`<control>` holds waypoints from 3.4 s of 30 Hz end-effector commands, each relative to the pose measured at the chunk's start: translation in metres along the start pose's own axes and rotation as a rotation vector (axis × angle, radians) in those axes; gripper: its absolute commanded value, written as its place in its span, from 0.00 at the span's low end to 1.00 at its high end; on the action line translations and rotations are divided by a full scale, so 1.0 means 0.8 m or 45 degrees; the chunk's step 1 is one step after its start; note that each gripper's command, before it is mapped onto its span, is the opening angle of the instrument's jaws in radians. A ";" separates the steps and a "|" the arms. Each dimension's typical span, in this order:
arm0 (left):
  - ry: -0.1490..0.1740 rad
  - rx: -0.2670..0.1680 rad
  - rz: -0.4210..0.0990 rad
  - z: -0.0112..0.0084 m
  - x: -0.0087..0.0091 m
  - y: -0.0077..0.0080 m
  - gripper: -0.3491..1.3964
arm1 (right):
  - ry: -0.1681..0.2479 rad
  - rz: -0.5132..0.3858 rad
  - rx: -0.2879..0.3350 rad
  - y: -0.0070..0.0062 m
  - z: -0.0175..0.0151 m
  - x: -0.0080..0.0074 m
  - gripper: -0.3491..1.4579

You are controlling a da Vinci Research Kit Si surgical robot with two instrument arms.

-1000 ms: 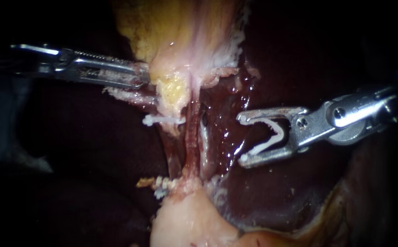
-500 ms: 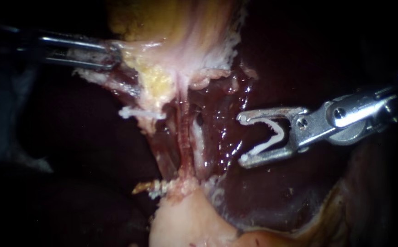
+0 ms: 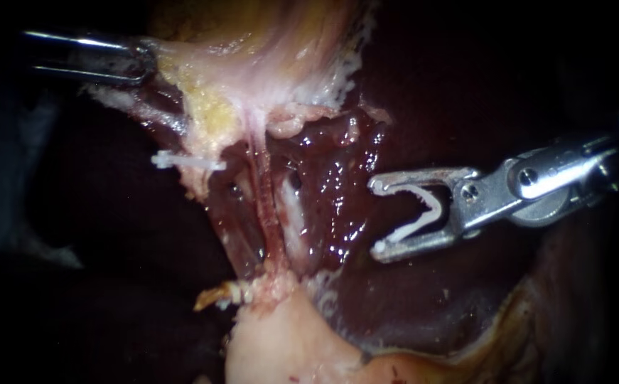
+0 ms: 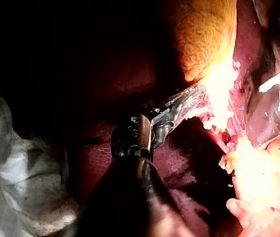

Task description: Clipping first clip right tube

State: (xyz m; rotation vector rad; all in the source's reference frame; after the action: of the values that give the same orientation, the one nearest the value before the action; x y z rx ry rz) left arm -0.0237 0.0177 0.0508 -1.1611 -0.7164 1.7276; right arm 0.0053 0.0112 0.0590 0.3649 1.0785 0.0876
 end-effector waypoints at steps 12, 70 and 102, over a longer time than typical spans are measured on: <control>0.004 0.009 0.000 0.0004 -0.0003 0.0000 0.00 | 0.006 0.167 0.019 -0.0005 0.0038 0.0014 0.47; 0.005 0.010 0.001 0.0010 -0.0008 -0.0002 0.00 | 0.235 0.506 0.325 0.0011 0.0218 -0.0033 0.45; 0.005 0.011 0.001 0.0009 -0.0008 -0.0003 0.00 | 0.325 0.548 0.523 -0.0033 0.0204 0.0015 0.43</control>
State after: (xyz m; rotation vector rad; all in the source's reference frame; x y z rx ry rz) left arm -0.0242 0.0172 0.0515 -1.1589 -0.7053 1.7269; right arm 0.0199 0.0050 0.0638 0.9761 1.2555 0.3041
